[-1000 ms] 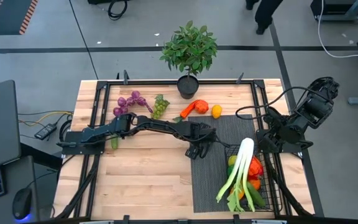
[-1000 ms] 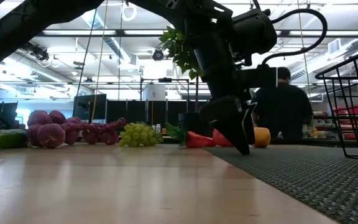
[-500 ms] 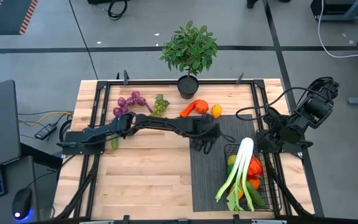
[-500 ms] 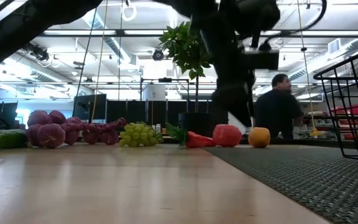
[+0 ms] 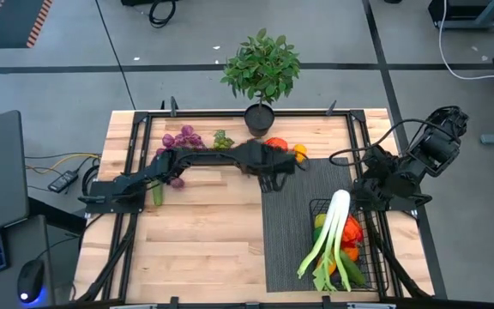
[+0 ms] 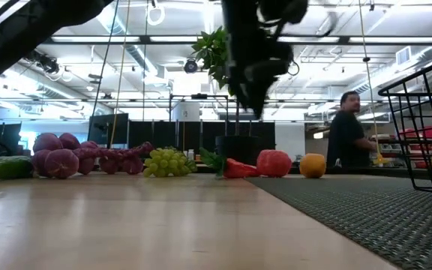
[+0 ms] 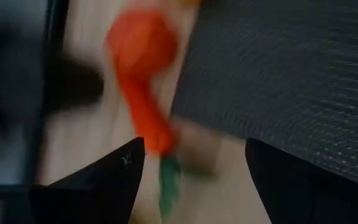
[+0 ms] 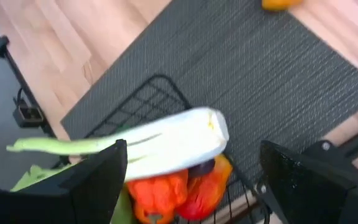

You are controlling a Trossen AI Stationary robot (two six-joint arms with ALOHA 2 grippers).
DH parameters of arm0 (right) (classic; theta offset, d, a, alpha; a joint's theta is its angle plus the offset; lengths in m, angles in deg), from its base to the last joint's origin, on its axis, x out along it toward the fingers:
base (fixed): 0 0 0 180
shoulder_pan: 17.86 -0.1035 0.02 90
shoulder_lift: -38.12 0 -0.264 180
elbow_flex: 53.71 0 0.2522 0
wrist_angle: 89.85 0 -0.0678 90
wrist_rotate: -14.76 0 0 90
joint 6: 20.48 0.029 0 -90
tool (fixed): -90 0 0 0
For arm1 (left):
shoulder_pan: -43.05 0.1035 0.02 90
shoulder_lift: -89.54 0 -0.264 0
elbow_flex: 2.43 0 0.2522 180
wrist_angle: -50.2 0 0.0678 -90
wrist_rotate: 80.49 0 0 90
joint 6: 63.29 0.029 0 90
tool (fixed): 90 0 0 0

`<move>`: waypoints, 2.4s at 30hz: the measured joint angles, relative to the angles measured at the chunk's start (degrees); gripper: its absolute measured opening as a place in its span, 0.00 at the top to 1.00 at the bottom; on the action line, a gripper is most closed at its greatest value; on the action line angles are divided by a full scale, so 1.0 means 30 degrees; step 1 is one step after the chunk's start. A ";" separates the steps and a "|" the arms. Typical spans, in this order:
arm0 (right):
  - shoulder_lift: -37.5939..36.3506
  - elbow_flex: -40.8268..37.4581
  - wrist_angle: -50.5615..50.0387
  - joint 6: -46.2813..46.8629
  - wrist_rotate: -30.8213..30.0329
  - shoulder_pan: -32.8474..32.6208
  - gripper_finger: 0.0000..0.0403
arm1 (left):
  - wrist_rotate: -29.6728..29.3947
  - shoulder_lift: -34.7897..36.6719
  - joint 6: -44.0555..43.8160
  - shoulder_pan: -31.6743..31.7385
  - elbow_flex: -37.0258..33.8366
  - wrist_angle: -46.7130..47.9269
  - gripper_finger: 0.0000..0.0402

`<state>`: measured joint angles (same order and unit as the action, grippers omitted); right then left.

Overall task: Build produce basket
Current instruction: Put the mango into the black wire basket

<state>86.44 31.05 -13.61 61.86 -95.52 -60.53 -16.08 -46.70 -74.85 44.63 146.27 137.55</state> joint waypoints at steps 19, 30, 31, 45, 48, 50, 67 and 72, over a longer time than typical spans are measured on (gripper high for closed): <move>0.0777 0.0000 0.1657 -0.4818 -0.1329 0.5073 0.09 | 0.2374 0.5061 -0.7538 -0.1573 0.0019 0.1598 0.45; 0.5691 -0.0007 0.5199 -0.7882 0.1314 1.1324 0.13 | 0.0181 0.7948 -0.2386 -0.2666 -0.0689 0.5320 0.58; 0.6146 -0.0007 0.5495 -0.8109 0.1843 1.1852 0.13 | 0.0217 0.8507 -0.1888 -0.2553 -0.1206 0.5311 0.59; 0.9198 -0.0007 0.8100 -0.8634 0.3065 1.6826 0.14 | 0.5912 2.1248 -0.1798 0.0134 -1.9309 -0.9992 0.66; 1.0326 0.0000 0.8323 -0.9294 0.3042 1.8208 0.14 | 0.6020 2.2527 -0.3005 0.0170 -2.1520 -1.2993 0.66; 1.1262 0.0000 0.8409 -0.9804 0.3249 1.9076 0.14 | 0.6048 2.2897 -0.4218 0.0104 -2.2324 -1.4414 0.66; 1.6375 0.0000 1.0208 -1.2505 0.4659 2.3681 0.14 | 0.4016 2.3211 -0.7659 0.0074 -2.2625 -1.7774 0.68; 1.7242 0.0007 1.0676 -1.3573 0.5438 2.4110 0.14 | 0.3846 2.3206 -0.7830 0.0600 -2.2617 -1.8021 0.68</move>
<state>138.17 31.07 18.42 21.14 -79.21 11.79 -4.54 22.91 -98.34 46.43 78.42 83.49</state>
